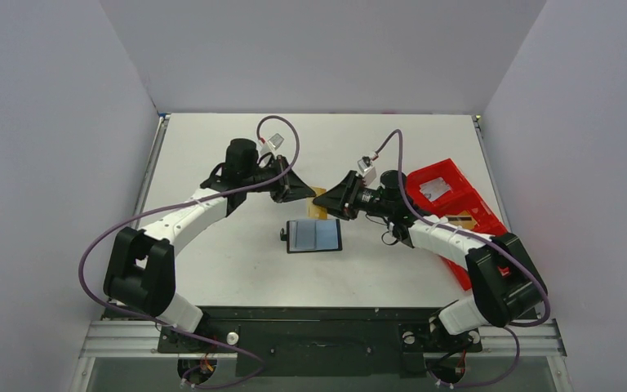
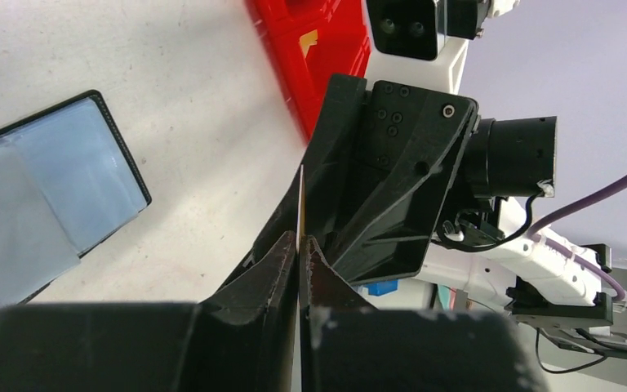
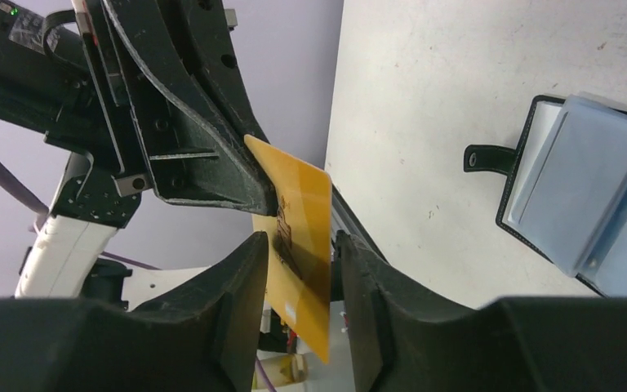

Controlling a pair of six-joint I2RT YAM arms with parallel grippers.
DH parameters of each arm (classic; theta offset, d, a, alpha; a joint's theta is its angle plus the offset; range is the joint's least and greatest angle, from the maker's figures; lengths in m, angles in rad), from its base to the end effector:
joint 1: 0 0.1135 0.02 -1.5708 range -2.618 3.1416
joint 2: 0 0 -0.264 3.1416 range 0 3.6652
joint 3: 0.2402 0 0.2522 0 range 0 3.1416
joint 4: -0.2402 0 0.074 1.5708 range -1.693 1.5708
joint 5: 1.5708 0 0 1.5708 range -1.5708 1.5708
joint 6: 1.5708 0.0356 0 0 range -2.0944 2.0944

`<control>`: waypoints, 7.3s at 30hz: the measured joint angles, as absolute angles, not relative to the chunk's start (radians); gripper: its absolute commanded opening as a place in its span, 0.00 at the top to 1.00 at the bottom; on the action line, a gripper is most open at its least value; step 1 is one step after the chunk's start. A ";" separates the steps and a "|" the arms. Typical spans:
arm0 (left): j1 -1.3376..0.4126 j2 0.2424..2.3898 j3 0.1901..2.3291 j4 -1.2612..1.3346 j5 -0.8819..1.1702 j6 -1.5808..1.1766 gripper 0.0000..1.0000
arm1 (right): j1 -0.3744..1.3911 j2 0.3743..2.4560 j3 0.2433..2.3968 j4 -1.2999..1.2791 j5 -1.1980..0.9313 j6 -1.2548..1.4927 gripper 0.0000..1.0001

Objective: Take the credit cards out of the card holder
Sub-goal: Place the credit card in the storage box, then remove the credit card from the card holder.

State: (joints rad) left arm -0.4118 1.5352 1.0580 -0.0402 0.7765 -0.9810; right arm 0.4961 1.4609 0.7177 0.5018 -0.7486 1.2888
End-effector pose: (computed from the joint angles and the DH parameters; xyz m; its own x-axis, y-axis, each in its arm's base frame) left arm 0.3036 -0.1598 0.2690 -0.9532 -0.2306 -0.1953 0.0926 0.3925 -0.9151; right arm 0.2604 0.1685 0.2304 -0.9517 0.2851 -0.1139 -0.0568 0.2011 0.9779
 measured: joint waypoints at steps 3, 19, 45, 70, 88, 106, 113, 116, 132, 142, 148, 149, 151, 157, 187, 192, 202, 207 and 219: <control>-0.413 1.534 1.036 0.010 0.783 -1.016 1.00 | 0.515 1.466 0.718 0.511 -0.747 1.288 0.60; -0.403 1.534 0.959 0.211 0.787 -1.174 1.00 | 0.551 1.471 0.667 0.648 -0.723 1.351 0.76; -0.396 1.534 1.088 -0.138 0.641 -0.952 0.56 | 0.517 1.395 0.649 0.427 -0.626 1.251 1.00; -0.400 1.509 1.223 -0.623 0.349 -0.658 0.50 | 0.110 0.966 0.769 -0.577 0.108 1.032 1.00; -0.413 1.576 1.248 -0.633 0.376 -0.619 0.50 | -0.154 1.215 0.766 -0.482 0.160 1.005 1.00; -0.413 1.602 1.275 -0.641 0.398 -0.601 0.49 | -0.176 1.378 0.715 -0.269 0.127 1.033 0.83; -0.413 1.602 1.275 -0.641 0.401 -0.597 0.50 | -0.178 1.386 0.701 -0.239 0.123 1.053 0.73; -0.413 1.602 1.275 -0.641 0.402 -0.597 0.49 | -0.182 1.381 0.694 -0.237 0.118 1.057 0.72; -0.413 1.604 1.275 -0.641 0.405 -0.594 0.50 | -0.176 1.119 0.682 -0.454 0.096 1.019 0.44; -0.385 1.591 1.232 -0.639 0.360 -0.594 0.49 | 0.214 1.259 0.880 -0.521 0.154 0.969 0.43; -0.338 1.542 1.143 -0.641 0.315 -0.593 0.49 | 0.464 1.409 1.003 -0.516 0.186 0.955 0.45; -0.330 1.533 1.131 -0.640 0.308 -0.593 0.49 | 0.503 1.440 1.027 -0.514 0.187 0.953 0.46; -0.317 1.516 1.111 -0.639 0.296 -0.592 0.49 | 0.569 1.504 1.075 -0.509 0.187 0.952 0.46; -0.287 1.498 1.071 -0.635 0.266 -0.590 0.49 | 0.735 1.710 1.210 -0.492 0.171 0.935 0.47; -0.286 1.401 0.958 -0.577 0.239 -0.625 0.49 | 0.899 1.898 1.310 -0.504 0.152 0.873 0.55; -0.286 1.401 0.958 -0.572 0.239 -0.628 0.49 | 0.917 1.938 1.323 -0.514 0.152 0.870 0.55; -0.290 1.401 0.955 -0.564 0.239 -0.640 0.49 | 0.920 1.959 1.336 -0.528 0.152 0.863 0.72; -0.310 1.405 0.954 -0.559 0.239 -0.643 0.49 | 0.908 1.957 1.328 -0.517 0.143 0.859 0.85; -0.395 1.482 0.955 -0.524 0.239 -0.664 0.51 | 0.800 1.875 1.140 -0.297 -0.073 0.860 1.00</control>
State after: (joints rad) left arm -0.3946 1.4822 0.9546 -0.5243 0.2390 -0.6643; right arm 0.8001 1.8748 1.1400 -0.2974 -0.0734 0.8600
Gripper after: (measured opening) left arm 0.501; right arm 0.007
